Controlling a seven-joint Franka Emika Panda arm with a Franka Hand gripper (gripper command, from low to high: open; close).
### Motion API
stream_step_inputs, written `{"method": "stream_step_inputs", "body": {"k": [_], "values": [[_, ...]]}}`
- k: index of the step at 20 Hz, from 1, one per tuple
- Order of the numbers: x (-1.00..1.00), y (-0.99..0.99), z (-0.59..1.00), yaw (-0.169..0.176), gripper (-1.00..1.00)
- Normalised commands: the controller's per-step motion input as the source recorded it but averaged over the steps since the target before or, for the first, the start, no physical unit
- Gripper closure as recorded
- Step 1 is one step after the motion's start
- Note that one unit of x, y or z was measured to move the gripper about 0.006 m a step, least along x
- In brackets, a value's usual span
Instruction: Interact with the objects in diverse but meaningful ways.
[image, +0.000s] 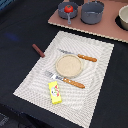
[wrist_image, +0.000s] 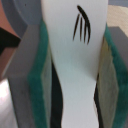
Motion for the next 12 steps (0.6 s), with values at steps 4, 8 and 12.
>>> {"method": "stream_step_inputs", "body": {"k": [4,8,12], "values": [[-0.25,0.05,-0.5,0.003,1.0],[-0.15,0.01,-0.51,0.008,1.0],[-0.11,0.08,-0.43,0.008,1.0]]}}
